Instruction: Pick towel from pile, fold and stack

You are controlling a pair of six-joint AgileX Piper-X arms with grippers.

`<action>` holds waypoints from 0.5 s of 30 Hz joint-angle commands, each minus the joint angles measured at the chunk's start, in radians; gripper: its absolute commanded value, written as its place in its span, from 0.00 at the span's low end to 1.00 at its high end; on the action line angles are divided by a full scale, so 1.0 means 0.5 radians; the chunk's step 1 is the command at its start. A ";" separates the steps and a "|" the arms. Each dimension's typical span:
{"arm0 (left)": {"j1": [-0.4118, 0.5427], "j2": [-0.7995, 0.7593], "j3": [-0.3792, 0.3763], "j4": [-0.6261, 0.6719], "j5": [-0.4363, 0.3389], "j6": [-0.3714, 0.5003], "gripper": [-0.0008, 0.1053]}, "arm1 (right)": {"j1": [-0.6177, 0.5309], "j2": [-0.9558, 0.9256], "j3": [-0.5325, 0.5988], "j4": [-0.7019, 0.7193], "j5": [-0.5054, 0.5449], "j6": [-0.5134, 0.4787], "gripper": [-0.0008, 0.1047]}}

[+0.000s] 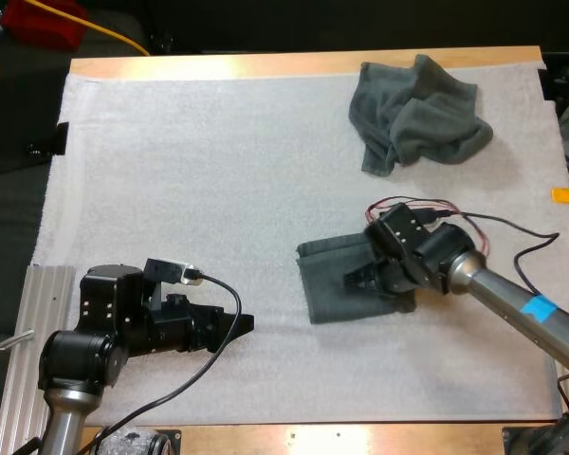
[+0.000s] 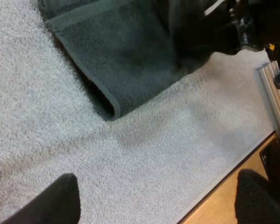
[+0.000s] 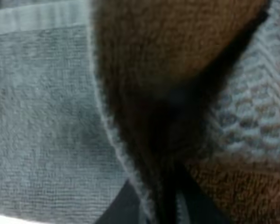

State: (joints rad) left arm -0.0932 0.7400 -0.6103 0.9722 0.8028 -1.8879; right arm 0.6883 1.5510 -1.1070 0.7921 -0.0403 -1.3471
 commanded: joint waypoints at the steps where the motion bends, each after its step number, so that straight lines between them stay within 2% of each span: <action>1: -0.010 -0.010 -0.009 0.007 0.020 0.009 0.63 | 0.034 0.022 0.002 -0.022 -0.066 0.039 0.02; 5: -0.010 -0.010 -0.009 0.007 0.029 0.009 0.63 | 0.095 0.054 0.002 -0.144 -0.076 0.119 0.02; 9: -0.010 -0.010 -0.009 0.007 0.050 0.009 0.63 | 0.102 0.092 0.002 -0.303 -0.209 0.281 0.02; 11: -0.010 -0.010 -0.009 0.007 0.050 0.009 0.63 | 0.105 0.149 0.002 -0.330 -0.307 0.349 0.02; 15: -0.010 -0.010 -0.009 0.007 0.050 0.009 0.63 | 0.169 0.278 0.002 -0.350 -0.333 0.421 0.02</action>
State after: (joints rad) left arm -0.0932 0.7400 -0.6103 0.9722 0.8089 -1.8879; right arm 0.7715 1.6858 -1.1056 0.6154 -0.1925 -1.1430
